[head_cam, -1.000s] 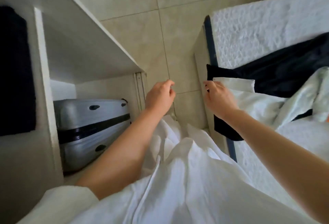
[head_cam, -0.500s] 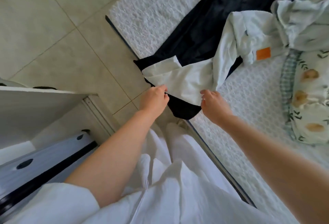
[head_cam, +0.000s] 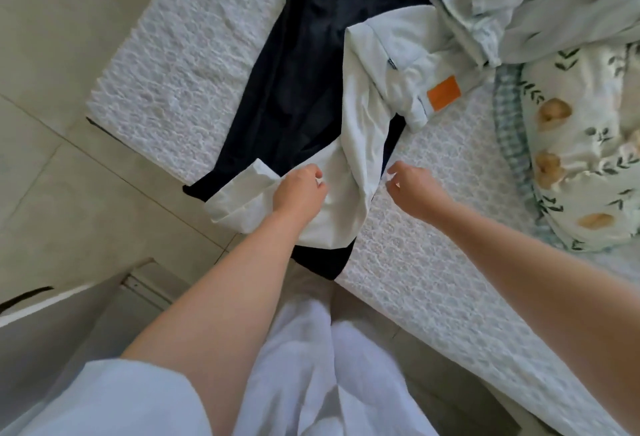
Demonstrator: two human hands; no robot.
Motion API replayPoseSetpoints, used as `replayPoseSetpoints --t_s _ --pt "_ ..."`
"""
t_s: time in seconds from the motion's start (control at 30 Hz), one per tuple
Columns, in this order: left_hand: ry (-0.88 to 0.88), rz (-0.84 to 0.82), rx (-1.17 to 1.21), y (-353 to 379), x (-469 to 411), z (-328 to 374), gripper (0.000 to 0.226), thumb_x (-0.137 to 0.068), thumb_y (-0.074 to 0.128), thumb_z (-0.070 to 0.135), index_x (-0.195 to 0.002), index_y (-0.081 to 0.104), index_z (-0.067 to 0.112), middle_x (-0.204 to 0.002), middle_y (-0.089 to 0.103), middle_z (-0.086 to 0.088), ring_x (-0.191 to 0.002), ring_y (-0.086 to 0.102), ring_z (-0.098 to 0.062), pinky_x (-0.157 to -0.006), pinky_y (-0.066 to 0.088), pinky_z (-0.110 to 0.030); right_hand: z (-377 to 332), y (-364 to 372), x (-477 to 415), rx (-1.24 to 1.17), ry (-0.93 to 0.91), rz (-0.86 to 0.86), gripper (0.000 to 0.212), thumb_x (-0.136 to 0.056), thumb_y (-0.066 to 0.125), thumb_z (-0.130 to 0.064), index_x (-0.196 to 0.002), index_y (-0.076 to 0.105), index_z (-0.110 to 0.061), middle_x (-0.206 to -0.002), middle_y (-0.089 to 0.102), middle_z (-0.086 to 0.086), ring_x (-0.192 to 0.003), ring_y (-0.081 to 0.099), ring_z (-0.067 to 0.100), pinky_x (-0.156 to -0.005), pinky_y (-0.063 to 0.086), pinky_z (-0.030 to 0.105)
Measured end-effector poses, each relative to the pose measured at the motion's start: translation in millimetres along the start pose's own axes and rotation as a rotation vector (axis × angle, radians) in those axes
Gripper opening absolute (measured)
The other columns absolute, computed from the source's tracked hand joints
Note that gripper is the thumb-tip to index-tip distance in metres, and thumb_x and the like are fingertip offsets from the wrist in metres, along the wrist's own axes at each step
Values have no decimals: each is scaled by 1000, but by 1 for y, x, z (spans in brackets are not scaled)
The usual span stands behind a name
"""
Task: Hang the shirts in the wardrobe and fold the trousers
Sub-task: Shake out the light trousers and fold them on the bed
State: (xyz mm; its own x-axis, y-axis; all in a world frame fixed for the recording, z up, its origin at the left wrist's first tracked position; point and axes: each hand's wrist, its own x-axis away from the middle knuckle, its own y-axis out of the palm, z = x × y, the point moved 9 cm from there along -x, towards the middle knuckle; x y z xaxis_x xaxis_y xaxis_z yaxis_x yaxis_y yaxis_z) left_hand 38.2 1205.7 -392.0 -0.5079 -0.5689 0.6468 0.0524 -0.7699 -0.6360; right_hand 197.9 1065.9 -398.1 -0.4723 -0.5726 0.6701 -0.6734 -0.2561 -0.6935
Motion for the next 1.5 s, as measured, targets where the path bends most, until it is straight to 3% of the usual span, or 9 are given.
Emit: replayPoseSetpoints --t_s 0.13,0.33,0.47,0.6,0.77,1.0,1.1,1.27,1.5 --pt "-27 -29 79 15 -49 26 33 -95 53 25 -127 56 15 -118 62 -1 -105 59 -24 -85 51 -36 13 -9 -47 -164 121 27 31 -98 45 -20 -125 54 -5 -110 64 14 -99 60 34 -81 51 41" --pt "-86 -32 228 46 -110 44 49 -92 62 27 -134 42 11 -126 54 -5 -106 54 -21 -78 41 -32 59 -19 -102 -502 387 161 22 -95 48 -20 -81 55 -5 -64 45 8 -55 44 21 -48 36 30" --pt "-195 -22 387 64 -135 39 61 -88 69 26 -138 38 8 -132 52 -8 -117 53 -26 -80 41 -31 94 4 -122 -1093 656 185 39 -94 52 -26 -123 53 1 -81 52 7 -77 56 23 -67 52 34" --pt "-173 -8 477 70 -143 35 46 -89 68 14 -129 45 15 -114 57 3 -111 57 -22 -79 43 -27 98 15 -134 -1646 783 185 33 -94 59 -21 -121 51 -4 -116 63 19 -106 66 30 -94 54 45" --pt "-10 -106 475 70 -137 44 68 -91 53 8 -151 29 31 -131 56 7 -119 53 -17 -97 47 -31 97 12 -141 -1984 775 249 18 -92 63 -9 -108 56 -4 -95 61 13 -72 63 22 -63 59 37" --pt "22 38 257 29 -138 53 85 -90 61 12 -155 9 31 -127 48 0 -103 54 -20 -81 46 -33 73 -12 -117 -2096 660 365 14 -94 53 2 -106 55 -5 -97 62 15 -77 62 22 -66 56 34" --pt "231 155 1 9 -133 90 89 -87 64 9 -156 11 28 -146 34 -2 -123 41 -24 -93 40 -30 57 -16 -95 -2120 613 360 24 -94 52 2 -116 54 -8 -99 62 11 -80 62 21 -65 55 33" --pt "633 260 -295 5 -107 153 93 -79 70 4 -155 20 25 -158 26 -5 -144 23 -30 -116 23 -43 43 -26 -53 -2021 562 325 20 -91 48 -1 -99 58 -16 -81 58 5 -62 50 15 -59 47 29" --pt "1076 160 -345 20 -51 208 80 -75 72 -4 -147 41 13 -146 50 -7 -142 37 -28 -117 25 -51 48 -53 16 -1654 422 409 27 -85 56 -4 -104 67 -18 -74 60 -5 -64 48 10 -65 39 27"
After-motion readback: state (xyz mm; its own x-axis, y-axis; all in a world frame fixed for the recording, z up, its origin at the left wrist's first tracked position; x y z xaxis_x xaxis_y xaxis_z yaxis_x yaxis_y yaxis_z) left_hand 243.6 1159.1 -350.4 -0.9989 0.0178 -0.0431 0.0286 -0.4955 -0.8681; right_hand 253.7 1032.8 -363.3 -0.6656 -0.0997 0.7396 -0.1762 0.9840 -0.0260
